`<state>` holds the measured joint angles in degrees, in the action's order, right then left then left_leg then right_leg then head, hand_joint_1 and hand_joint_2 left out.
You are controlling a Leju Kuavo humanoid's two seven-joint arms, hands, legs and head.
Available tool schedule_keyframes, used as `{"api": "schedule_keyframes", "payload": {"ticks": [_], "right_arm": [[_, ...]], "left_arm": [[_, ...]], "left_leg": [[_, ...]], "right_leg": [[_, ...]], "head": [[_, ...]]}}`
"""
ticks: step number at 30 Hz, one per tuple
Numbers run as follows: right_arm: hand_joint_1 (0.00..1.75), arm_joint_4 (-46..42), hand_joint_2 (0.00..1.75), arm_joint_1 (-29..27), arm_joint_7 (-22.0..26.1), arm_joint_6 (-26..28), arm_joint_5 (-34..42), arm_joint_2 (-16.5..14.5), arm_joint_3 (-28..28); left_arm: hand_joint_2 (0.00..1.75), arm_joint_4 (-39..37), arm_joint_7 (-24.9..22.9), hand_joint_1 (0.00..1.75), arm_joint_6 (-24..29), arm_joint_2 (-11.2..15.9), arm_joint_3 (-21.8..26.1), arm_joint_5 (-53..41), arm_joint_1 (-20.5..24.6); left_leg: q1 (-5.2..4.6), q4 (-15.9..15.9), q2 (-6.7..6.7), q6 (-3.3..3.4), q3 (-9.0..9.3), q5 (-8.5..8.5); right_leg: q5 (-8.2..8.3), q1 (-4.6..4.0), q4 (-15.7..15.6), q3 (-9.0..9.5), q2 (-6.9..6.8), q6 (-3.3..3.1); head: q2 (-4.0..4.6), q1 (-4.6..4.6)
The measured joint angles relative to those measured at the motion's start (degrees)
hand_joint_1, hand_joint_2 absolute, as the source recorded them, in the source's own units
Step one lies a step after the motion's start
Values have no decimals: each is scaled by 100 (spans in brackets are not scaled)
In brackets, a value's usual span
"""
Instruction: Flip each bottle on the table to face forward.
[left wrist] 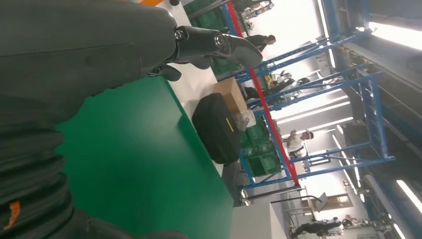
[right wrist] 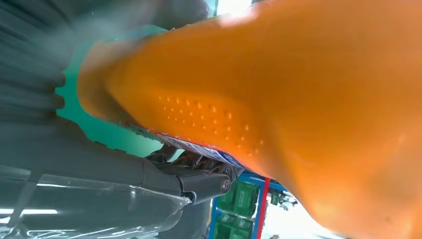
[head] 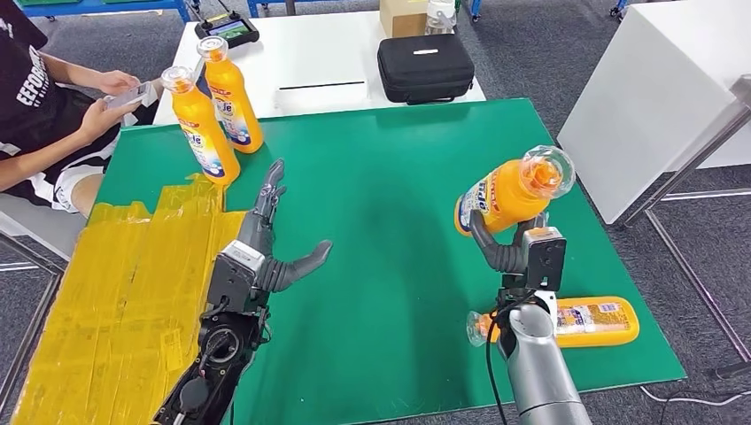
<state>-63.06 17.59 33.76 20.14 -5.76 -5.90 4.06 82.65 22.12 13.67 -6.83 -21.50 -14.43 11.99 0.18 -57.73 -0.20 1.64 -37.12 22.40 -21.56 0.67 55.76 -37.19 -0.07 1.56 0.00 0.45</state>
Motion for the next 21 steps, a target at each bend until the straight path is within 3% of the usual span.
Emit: {"api": "schedule_keyframes", "payload": {"ticks": [12, 21], "right_arm": [[175, 418, 175, 311, -25, -1050, 287, -524, 397], [175, 637, 175, 504, -78, -1261, 183, -801, 961]], "left_arm": [[175, 206, -164, 0, -483, 65, -245, -65, 69], [175, 200, -173, 0, -524, 67, -338, -80, 127]], "left_leg": [[1, 1, 1, -2, -3, -2], [1, 1, 0, -3, -4, -2]], "right_leg": [[0, -1, 1, -2, 1, 0], [0, 1, 1, -3, 0, 0]], "head": [[0, 0], [0, -1]]}}
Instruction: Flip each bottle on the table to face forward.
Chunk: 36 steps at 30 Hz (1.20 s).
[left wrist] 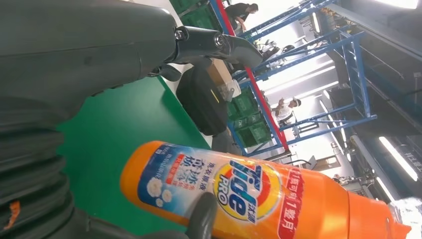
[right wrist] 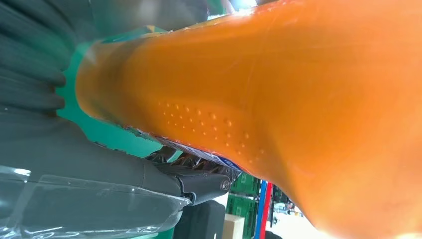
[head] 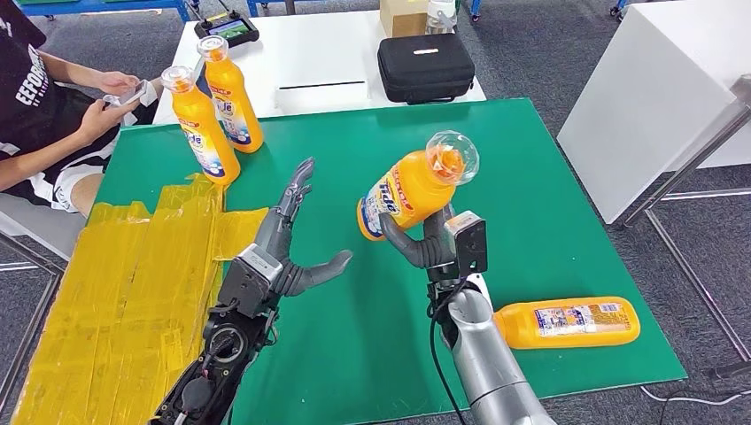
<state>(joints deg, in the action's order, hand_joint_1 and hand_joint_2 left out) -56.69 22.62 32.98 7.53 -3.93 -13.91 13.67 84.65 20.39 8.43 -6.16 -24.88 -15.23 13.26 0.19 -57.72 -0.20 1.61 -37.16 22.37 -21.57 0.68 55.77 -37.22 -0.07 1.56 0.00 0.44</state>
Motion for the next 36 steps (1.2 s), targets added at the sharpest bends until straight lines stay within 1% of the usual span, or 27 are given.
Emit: {"api": "schedule_keyframes", "payload": {"ticks": [4, 7, 10, 16, 20, 23, 27, 31, 32, 36], "right_arm": [[175, 69, 175, 38, -97, -73, -140, -28, 157], [175, 94, 175, 64, -191, -21, -474, -69, 375], [175, 96, 175, 73, -292, 188, -957, -116, 712], [175, 185, 175, 61, -451, 771, -1900, -178, 1543], [175, 313, 175, 55, -593, 948, -2103, -196, 1941], [175, 402, 175, 62, -660, 1059, -2140, -192, 2081], [175, 507, 175, 67, -702, 1363, -2293, -186, 2198], [175, 573, 175, 68, -707, 1468, -2362, -168, 2256], [175, 585, 175, 69, -708, 1474, -2367, -165, 2268], [175, 615, 175, 70, -726, 1497, -2363, -157, 2303]], "left_arm": [[175, 0, 2, 0, 125, 0, -21, -172, 6], [175, 1, 1, 0, 185, -5, -38, -281, 9], [175, 2, -13, 0, 215, -24, -61, -344, 10], [175, 3, -36, 0, 237, -46, -65, -363, 7], [175, 4, -53, 0, 196, -45, -45, -348, -27], [175, 4, -59, 0, 173, -44, -11, -335, -84], [175, 4, -59, 2, 95, -44, 2, -253, -139], [175, 4, -59, 172, 10, -44, 12, -161, -186], [175, 4, -59, 175, -1, -44, 14, -144, -196], [175, 3, -57, 175, -45, -42, 23, -51, -212]], "left_leg": [[-1, 0, 0, 0, 0, 0], [-2, 0, 0, 0, 0, 0], [0, 0, 0, 0, 0, 0], [3, 0, 1, -1, -1, 1], [3, 0, 0, -1, -1, 0], [2, 0, 1, -1, -1, 0], [1, 0, 0, -1, -1, 0], [0, 0, 1, -1, -1, 1], [1, 0, 1, -1, -1, 1], [1, 0, 1, -1, -1, 1]], "right_leg": [[0, 3, 0, 0, 1, 0], [0, 2, 0, 0, 1, 0], [0, -1, 0, -1, 1, 0], [-1, -4, 0, -3, 1, -1], [-1, -3, 0, -3, 1, -2], [-1, -1, 0, -3, 1, -1], [-1, 0, -1, -3, 1, -1], [-1, -1, -1, -4, 2, -1], [-1, -2, -1, -5, 2, -1], [-1, -3, -1, -6, 2, -2]], "head": [[0, 0], [0, 0], [0, 1], [0, 1], [0, 0], [0, 0], [0, -1], [0, -1], [0, -1], [0, 0]]}}
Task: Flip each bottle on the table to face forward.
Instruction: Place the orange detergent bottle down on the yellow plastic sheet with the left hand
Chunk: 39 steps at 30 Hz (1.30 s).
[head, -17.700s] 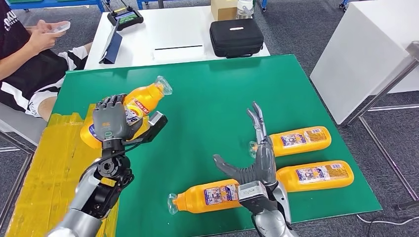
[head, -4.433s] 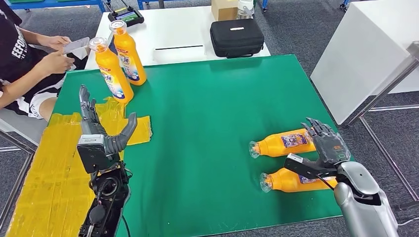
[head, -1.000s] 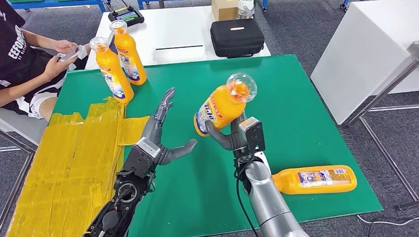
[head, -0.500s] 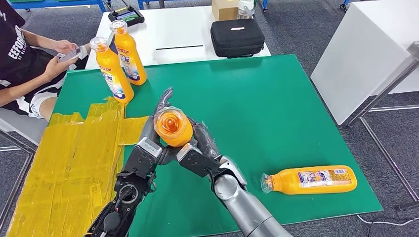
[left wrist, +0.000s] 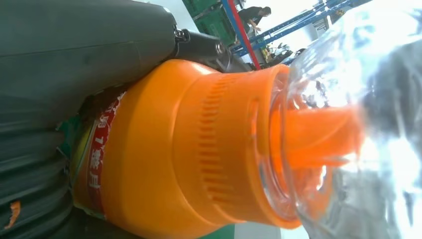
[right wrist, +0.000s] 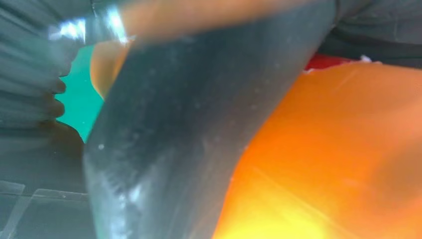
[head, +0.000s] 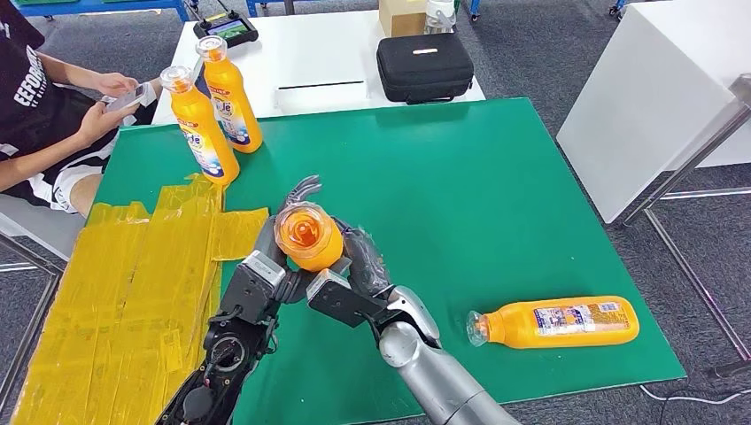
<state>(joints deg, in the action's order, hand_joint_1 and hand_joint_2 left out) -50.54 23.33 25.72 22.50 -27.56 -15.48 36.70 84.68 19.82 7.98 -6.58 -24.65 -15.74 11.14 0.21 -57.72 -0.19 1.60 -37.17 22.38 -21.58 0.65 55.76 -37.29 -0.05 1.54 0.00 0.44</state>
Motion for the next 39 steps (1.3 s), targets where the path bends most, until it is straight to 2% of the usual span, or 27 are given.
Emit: {"api": "schedule_keyframes", "payload": {"ticks": [18, 19, 22, 23, 30, 34, 39], "right_arm": [[173, 3, 175, -18, -42, 9, 52, 14, 26], [144, 3, 175, -19, -45, 13, 60, 14, 26], [15, 2, 175, -28, -40, 102, 86, 17, 23], [0, -1, 175, -37, -25, 177, 93, 21, 21], [0, -486, 175, -290, 72, 693, 198, 157, -172], [0, -1386, 175, -606, -45, 1047, -160, 362, -473], [0, -2141, 175, -908, -127, 1327, -514, 561, -688]], "left_arm": [[175, -16, 8, 175, 46, 1, 10, 157, 2], [175, -21, 14, 175, 70, 1, 10, 172, 2], [175, -39, 54, 175, 188, 1, 14, 197, 4], [175, -46, 76, 175, 254, 1, 15, 182, 5], [175, -50, 228, 175, 1196, -4, 58, -386, 43], [175, -43, 239, 175, 2464, 7, 238, -1832, 68], [175, -49, 99, 175, 3021, 37, 478, -2837, 96]], "left_leg": [[0, 0, 0, 0, 0, 0], [0, 0, 0, 0, 0, 0], [0, 0, 0, 0, 0, 0], [0, 0, 0, 0, 0, 0], [0, 0, -1, 0, -3, 0], [-2, 0, -1, 1, -3, 1], [-1, 0, -1, -1, -3, 4]], "right_leg": [[0, 0, 0, -1, 0, 0], [0, 0, 0, -1, 0, 0], [0, 0, 0, -1, 0, 0], [0, 0, 0, -1, 0, 0], [0, 1, 0, -1, -1, 0], [0, 2, 0, -1, -1, 1], [0, 1, 0, -1, -1, 1]], "head": [[0, 0], [0, 0], [0, 0], [0, 1], [0, -1], [0, -1], [0, 0]]}}
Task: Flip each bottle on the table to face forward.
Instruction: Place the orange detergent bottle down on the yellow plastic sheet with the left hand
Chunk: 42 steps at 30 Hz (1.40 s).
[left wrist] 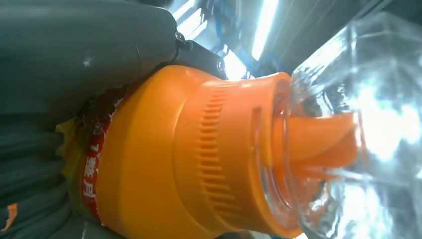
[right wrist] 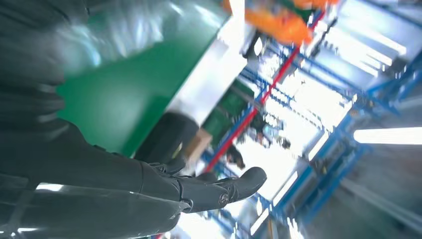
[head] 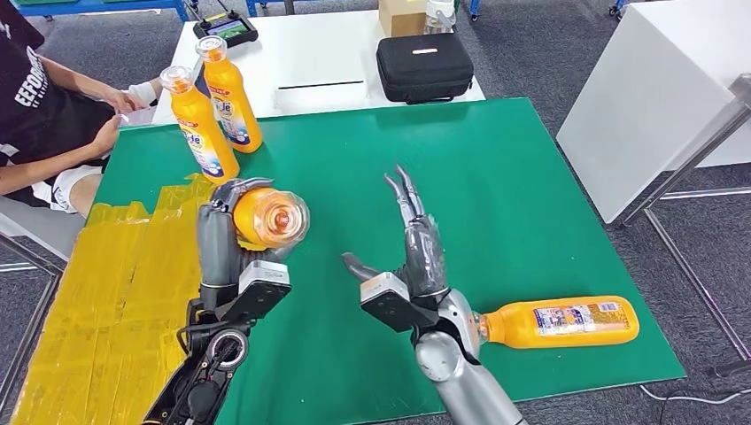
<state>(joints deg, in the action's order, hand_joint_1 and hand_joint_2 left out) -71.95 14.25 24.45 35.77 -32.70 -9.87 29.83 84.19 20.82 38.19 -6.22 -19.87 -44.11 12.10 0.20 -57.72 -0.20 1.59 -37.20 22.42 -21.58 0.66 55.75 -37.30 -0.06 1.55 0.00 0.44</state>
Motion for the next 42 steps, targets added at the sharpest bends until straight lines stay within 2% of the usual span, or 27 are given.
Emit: {"api": "schedule_keyframes", "payload": {"ticks": [2, 3, 5, 6, 7, 8, 10, 11, 12, 13, 15, 18, 21, 26, 31, 34, 39, 42], "right_arm": [[0, -249, 175, -128, -9, 117, -92, 74, -69], [0, -381, 175, -190, -19, 159, -133, 110, -102], [0, -625, 175, -297, -47, 205, -219, 169, -159], [0, -744, 175, -337, -62, 212, -266, 195, -176], [0, -858, 175, -374, -81, 211, -307, 220, -191], [0, -971, 175, -409, -104, 207, -348, 243, -209], [0, -1184, 175, -481, -151, 195, -418, 284, -260], [0, -1273, 175, -514, -166, 193, -443, 303, -284], [0, -1361, 175, -543, -173, 195, -458, 319, -303], [0, -1442, 175, -572, -174, 201, -460, 333, -320], [0, -1607, 175, -638, -174, 226, -448, 354, -373], [0, -1808, 175, -742, -172, 277, -433, 393, -469], [0, -1922, 175, -801, -172, 288, -430, 425, -515], [0, -2015, 175, -832, -170, 288, -430, 452, -565], [0, -2033, 175, -851, -169, 290, -431, 471, -570], [0, -2072, 175, -886, -162, 298, -439, 481, -578], [0, -2171, 175, -955, -176, 199, -497, 495, -583], [0, -2188, 175, -956, -234, 133, -539, 495, -587]], "left_arm": [[175, 10, -53, 175, 125, -29, 206, -973, -12], [175, 27, -133, 175, 152, -56, 365, -1759, -20], [175, 57, -580, 175, 168, -33, 660, -3466, -6], [175, 55, -1072, 175, 162, 106, 713, -4184, 48], [175, 9, -1840, 175, 142, 341, 656, -4590, 178], [175, -83, -2778, 175, 105, 640, 496, -4806, 397], [175, -431, -4850, 175, -92, 1244, -143, -4730, 1030], [175, -628, -5542, 175, -233, 1490, -605, -4674, 1339], [175, -819, -5977, 175, -394, 1703, -1105, -4644, 1577], [175, -1002, -6130, 175, -535, 1859, -1590, -4636, 1741], [175, -1428, -6104, 175, -738, 2020, -2340, -4620, 1913], [175, -2021, -6086, 175, -816, 2083, -2937, -4582, 2026], [175, -2366, -6084, 175, -821, 2115, -3255, -4578, 2115], [175, -2669, -6083, 175, -821, 2145, -3501, -4578, 2193], [175, -2795, -6061, 175, -810, 2156, -3608, -4578, 2245], [175, -2978, -5764, 175, -685, 2129, -3553, -4578, 2236], [175, -3642, -5061, 175, -462, 1920, -2915, -4578, 2179], [175, -4029, -4821, 175, -508, 1751, -2469, -4578, 2149]], "left_leg": [[1, 0, 0, 0, 0, 0], [1, 0, 0, -1, 0, -1], [1, 0, 2, -2, 1, -1], [1, 0, 6, -4, 2, -2], [3, 0, 13, -10, 1, -4], [6, -1, 20, -16, -3, -9], [11, -1, 22, -26, -17, -27], [14, 0, 14, -27, -23, -34], [16, 1, 5, -28, -25, -39], [17, 2, -2, -28, -25, -41], [16, 2, 5, -30, -22, -38], [6, 2, 33, -31, -24, -31], [2, 1, 28, -30, -28, -30], [7, 1, 26, -31, -31, -30], [10, 1, 26, -32, -31, -30], [10, 1, 26, -32, -30, -30], [9, 1, 27, -32, -31, -30], [9, 1, 26, -32, -31, -30]], "right_leg": [[0, 0, 0, 0, 0, 0], [0, 0, 0, 1, 0, 0], [1, -1, 0, -3, 1, -1], [3, -1, 0, -7, 4, -3], [7, -3, 0, -16, 9, -9], [13, -5, 0, -27, 14, -15], [24, -10, 0, -42, 13, -29], [25, -13, 1, -40, 4, -32], [26, -16, 3, -34, -5, -34], [25, -17, 4, -29, -11, -34], [28, -13, 5, -28, -3, -35], [35, -1, 3, -39, 26, -33], [33, -1, 2, -41, 26, -31], [32, -4, 2, -42, 24, -32], [31, -6, 3, -43, 24, -33], [31, -6, 3, -43, 24, -33], [31, -5, 3, -43, 25, -33], [31, -5, 2, -43, 24, -33]], "head": [[0, 0], [0, -1], [0, -3], [0, -4], [0, -4], [0, -2], [0, 4], [0, 6], [0, 6], [0, 4], [0, 1], [0, 1], [0, 1], [0, 1], [0, 2], [0, 2], [0, 2], [0, 2]]}}
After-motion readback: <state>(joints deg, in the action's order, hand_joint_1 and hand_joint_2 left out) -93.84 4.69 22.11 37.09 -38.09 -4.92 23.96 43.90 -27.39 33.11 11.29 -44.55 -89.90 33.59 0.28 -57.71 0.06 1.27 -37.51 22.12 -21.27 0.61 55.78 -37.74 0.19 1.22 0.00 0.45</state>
